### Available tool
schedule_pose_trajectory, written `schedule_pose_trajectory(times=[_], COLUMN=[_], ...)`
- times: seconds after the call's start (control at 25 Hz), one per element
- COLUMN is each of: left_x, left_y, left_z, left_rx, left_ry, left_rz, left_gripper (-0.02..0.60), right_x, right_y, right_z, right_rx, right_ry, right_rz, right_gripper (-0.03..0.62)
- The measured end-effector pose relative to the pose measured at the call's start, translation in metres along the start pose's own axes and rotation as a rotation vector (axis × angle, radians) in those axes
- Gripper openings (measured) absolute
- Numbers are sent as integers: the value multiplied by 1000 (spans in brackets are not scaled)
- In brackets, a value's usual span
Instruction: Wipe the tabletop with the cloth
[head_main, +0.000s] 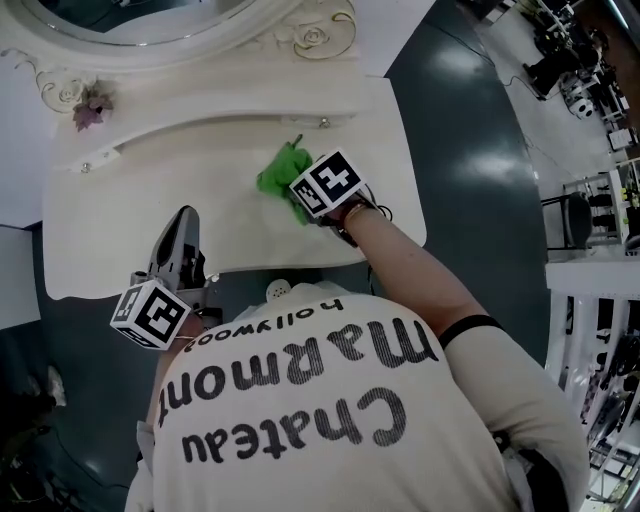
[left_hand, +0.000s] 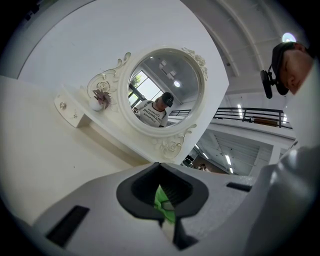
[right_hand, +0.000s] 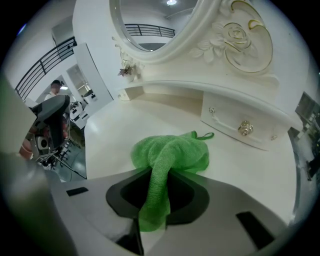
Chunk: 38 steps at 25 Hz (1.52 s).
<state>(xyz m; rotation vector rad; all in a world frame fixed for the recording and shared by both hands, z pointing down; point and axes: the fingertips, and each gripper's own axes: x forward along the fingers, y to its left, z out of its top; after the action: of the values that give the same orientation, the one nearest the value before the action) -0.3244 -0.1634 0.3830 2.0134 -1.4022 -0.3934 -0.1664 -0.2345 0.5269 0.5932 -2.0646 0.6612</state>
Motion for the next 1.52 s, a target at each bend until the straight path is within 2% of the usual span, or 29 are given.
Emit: schedule_pose_trajectory(times=[0.28,0.72,1.52], left_x=[-1,3,21], left_y=[-12,-47,-96], left_z=[-13,-40,-80], left_rx=[-3,4,25], left_ry=[-2,5,36], left_rz=[27,44,21], left_gripper=[6,6,6], right_x=[-4,-35,-89], right_y=[-6,-47,-123], right_z=[-5,-41,-111], right_rx=[-2,29,107], right_ry=[-21,-22,-28], right_rz=[18,3,-86], right_gripper=[95,95,95])
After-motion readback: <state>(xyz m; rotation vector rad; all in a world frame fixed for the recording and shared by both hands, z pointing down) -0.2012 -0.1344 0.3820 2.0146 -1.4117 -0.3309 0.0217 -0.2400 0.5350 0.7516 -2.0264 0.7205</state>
